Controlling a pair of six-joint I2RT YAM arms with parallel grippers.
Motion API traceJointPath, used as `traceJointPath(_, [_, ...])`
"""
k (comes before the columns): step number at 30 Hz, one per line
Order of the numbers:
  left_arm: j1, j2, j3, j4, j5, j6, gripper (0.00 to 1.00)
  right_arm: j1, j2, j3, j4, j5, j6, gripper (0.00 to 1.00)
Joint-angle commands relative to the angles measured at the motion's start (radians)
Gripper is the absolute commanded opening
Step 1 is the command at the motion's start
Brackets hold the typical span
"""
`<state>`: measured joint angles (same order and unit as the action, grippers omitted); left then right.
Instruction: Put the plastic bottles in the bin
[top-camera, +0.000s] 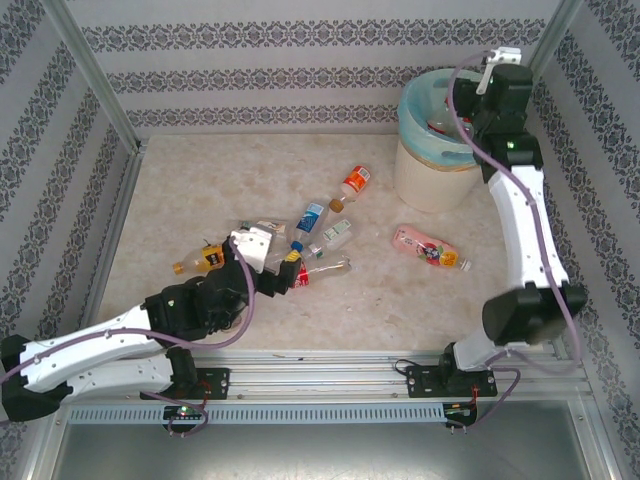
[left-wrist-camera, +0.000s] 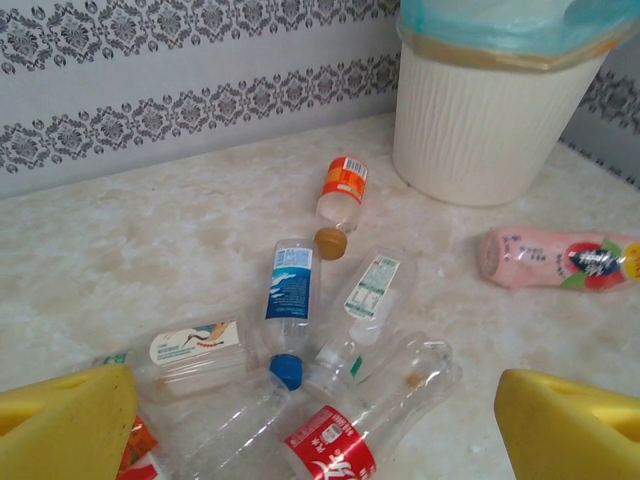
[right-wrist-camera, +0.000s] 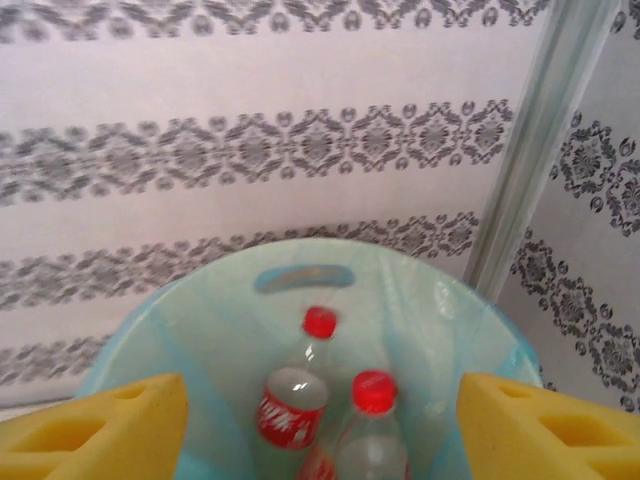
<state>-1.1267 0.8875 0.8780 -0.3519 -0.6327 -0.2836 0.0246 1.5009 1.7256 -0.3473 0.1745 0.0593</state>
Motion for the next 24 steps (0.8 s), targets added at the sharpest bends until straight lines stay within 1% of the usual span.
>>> traceJointPath(1, [-0.005, 0.055, 0.064, -0.113, -0.016, 0.056, 0.92, 0.054, -0.181, -0.138, 0.004, -0.009, 0.034, 0.71])
traceJointPath(5, [-0.002, 0.114, 0.078, -0.101, -0.015, 0.058, 0.92, 0.161, -0.393, -0.395, -0.083, -0.016, 0.033, 0.71])
traceJointPath(6, [0.0, 0.122, 0.077, -0.086, -0.005, 0.057, 0.92, 0.183, -0.439, -0.461, -0.103, -0.018, 0.03, 0.74])
traceJointPath(8, [0.004, 0.133, 0.072, -0.059, 0.017, 0.061, 0.92, 0.208, -0.502, -0.564, -0.141, -0.018, 0.044, 0.77])
traceJointPath(10, [0.007, 0.144, 0.07, -0.045, 0.028, 0.058, 0.93, 0.21, -0.53, -0.646, -0.176, -0.019, 0.074, 0.78])
traceJointPath(13, [0.011, 0.152, 0.056, -0.02, 0.032, 0.058, 0.93, 0.203, -0.555, -0.74, -0.228, -0.018, 0.183, 0.79])
traceJointPath(16, [0.016, 0.151, 0.036, 0.001, 0.034, 0.03, 0.93, 0.198, -0.65, -0.891, -0.178, 0.022, 0.389, 0.79])
traceJointPath(17, [0.016, 0.151, 0.028, 0.008, 0.036, 0.017, 0.93, 0.186, -0.691, -0.942, -0.161, 0.042, 0.477, 0.8])
traceJointPath(19, [0.018, 0.147, 0.011, 0.022, 0.045, -0.007, 0.93, 0.142, -0.762, -1.031, -0.127, 0.038, 0.626, 0.8])
traceJointPath(20, [0.019, 0.144, 0.003, 0.029, 0.051, -0.02, 0.93, 0.099, -0.792, -1.063, -0.121, 0.027, 0.696, 0.8])
traceJointPath(23, [0.021, 0.132, -0.012, 0.03, 0.07, -0.043, 0.93, -0.026, -0.824, -1.114, -0.12, -0.039, 0.838, 0.77])
traceJointPath(24, [0.022, 0.127, -0.014, 0.024, 0.074, -0.045, 0.93, -0.068, -0.817, -1.115, -0.125, -0.057, 0.857, 0.76])
